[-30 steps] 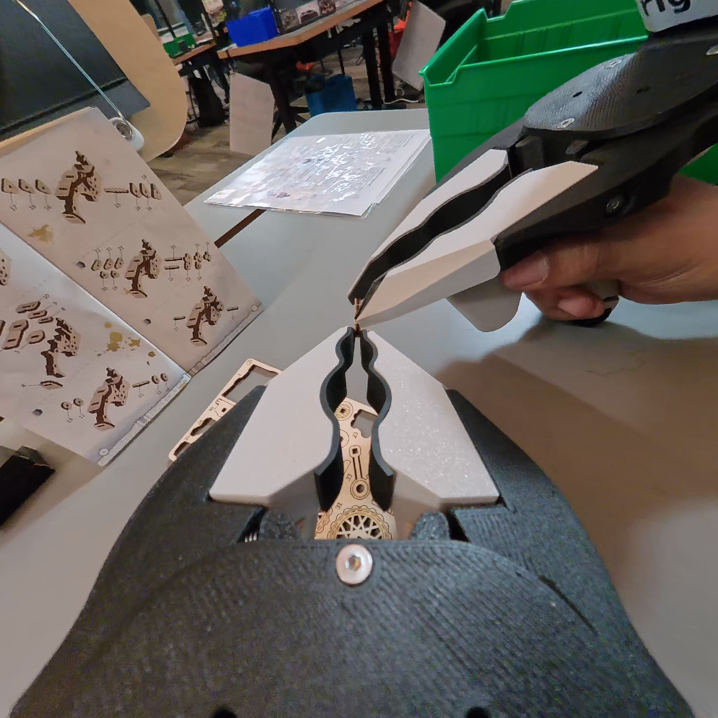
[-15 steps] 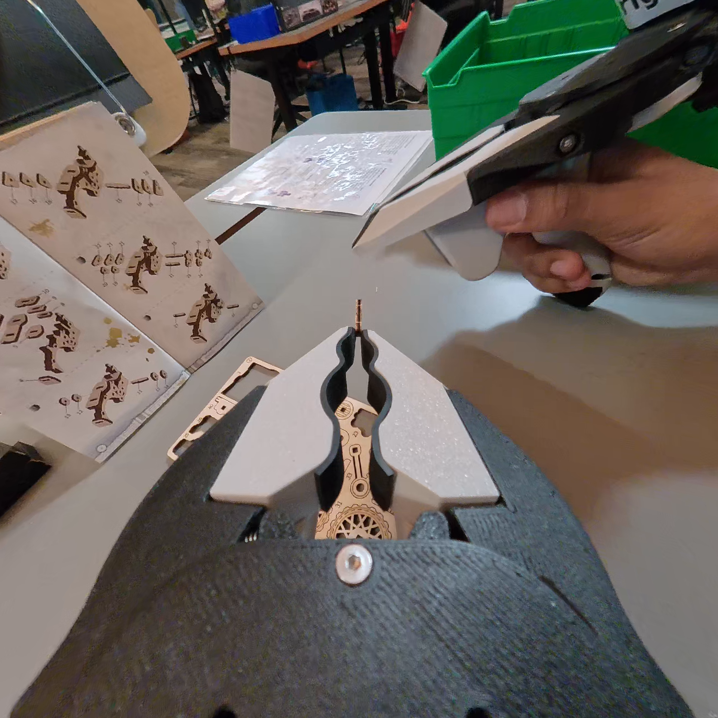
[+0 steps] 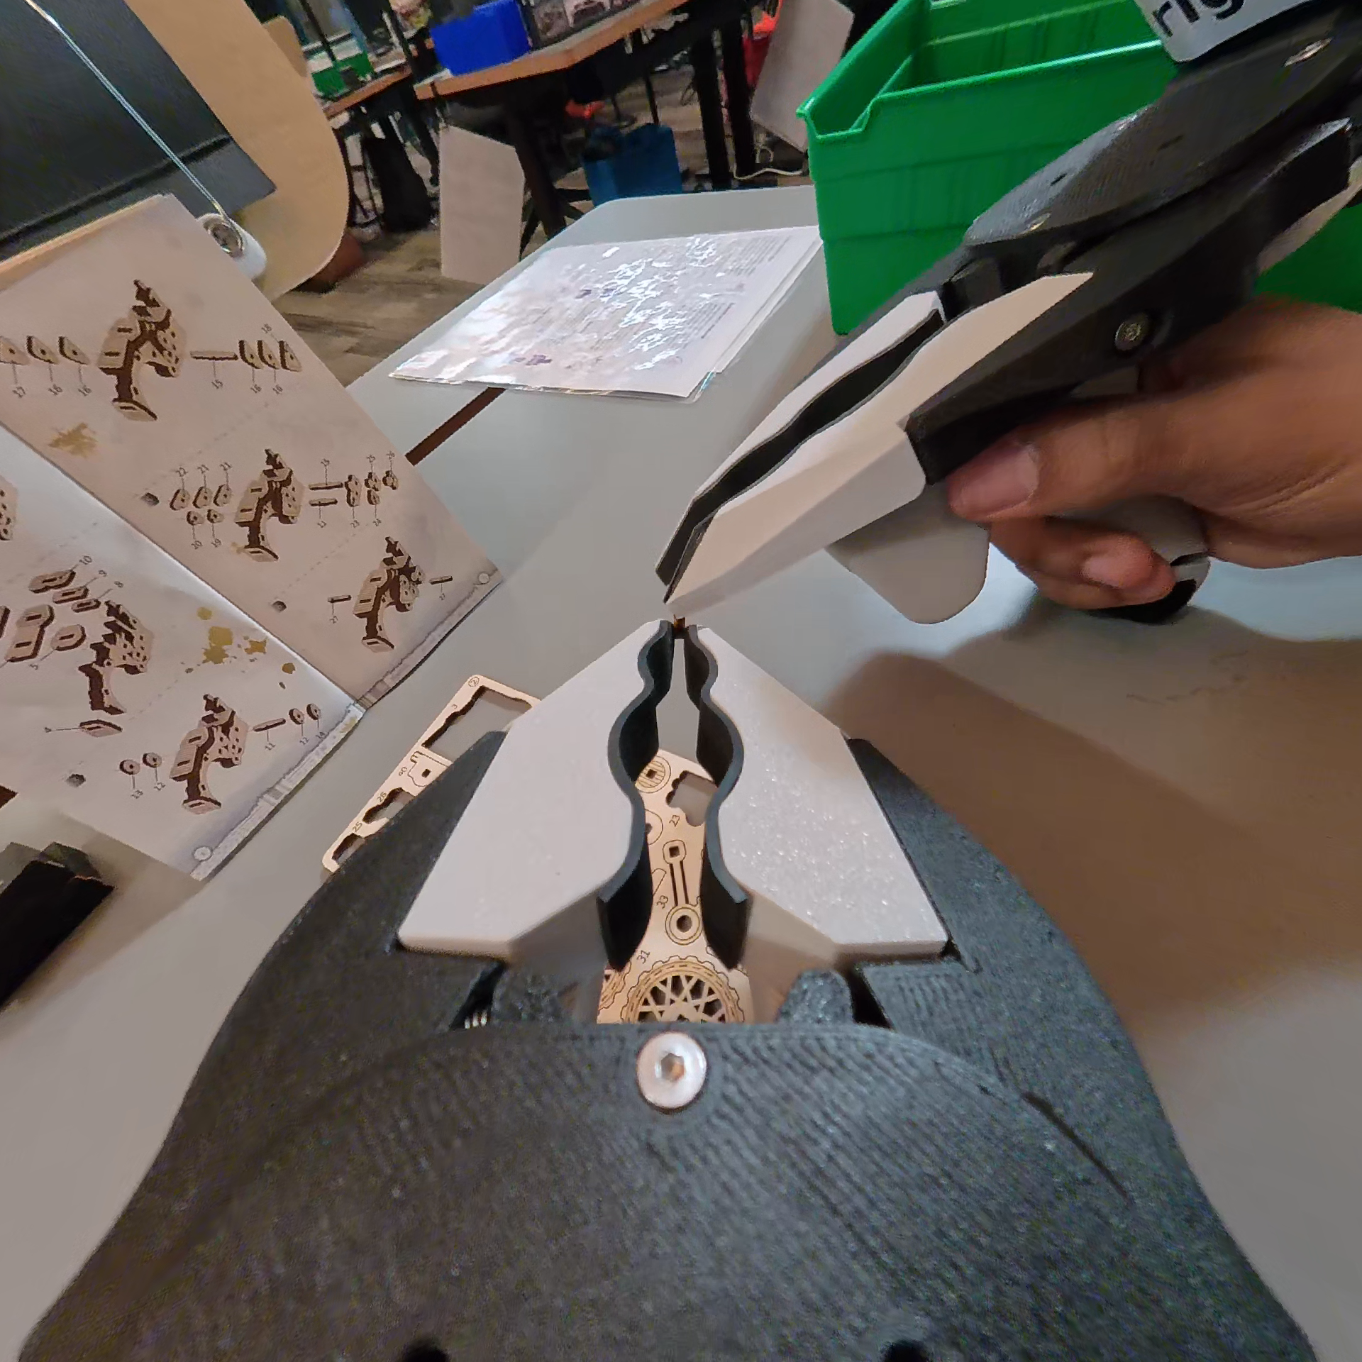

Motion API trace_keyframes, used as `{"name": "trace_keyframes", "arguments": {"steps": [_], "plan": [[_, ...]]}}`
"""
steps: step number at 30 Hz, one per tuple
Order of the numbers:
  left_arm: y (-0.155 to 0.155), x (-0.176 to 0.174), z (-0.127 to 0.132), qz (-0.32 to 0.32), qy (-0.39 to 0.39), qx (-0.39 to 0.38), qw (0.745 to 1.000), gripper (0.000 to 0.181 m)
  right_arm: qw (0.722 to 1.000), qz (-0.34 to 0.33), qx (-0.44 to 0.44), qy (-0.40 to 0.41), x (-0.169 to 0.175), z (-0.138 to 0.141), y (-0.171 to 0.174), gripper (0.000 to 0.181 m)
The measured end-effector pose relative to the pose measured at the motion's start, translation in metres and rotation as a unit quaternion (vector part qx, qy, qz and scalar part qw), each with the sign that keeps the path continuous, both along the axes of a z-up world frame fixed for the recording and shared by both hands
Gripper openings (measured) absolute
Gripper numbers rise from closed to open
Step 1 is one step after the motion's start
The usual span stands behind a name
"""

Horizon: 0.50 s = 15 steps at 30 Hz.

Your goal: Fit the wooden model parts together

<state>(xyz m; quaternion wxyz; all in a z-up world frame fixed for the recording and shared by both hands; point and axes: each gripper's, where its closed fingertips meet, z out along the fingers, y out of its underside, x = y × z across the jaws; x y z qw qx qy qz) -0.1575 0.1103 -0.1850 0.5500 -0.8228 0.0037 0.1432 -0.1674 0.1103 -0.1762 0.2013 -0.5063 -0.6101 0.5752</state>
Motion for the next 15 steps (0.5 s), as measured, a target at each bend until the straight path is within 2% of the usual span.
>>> {"name": "trace_keyframes", "arguments": {"steps": [6, 8, 15], "plan": [[0.0, 0.0, 0.0, 0.001, 0.001, -0.001, 1.0, 0.0, 1.0, 0.001, -0.011, -0.008, -0.001, 0.0, 0.0, 0.013], [0.0, 0.001, 0.0, -0.002, 0.003, -0.001, 1.0, 0.0, 1.0, -0.017, -0.01, -0.008, -0.002, -0.001, 0.007, 0.0], [-0.002, -0.002, 0.004, 0.003, -0.007, 0.013, 1.0, 0.0, 0.999, -0.032, -0.009, -0.002, -0.004, 0.0, 0.021, 0.0]]}}
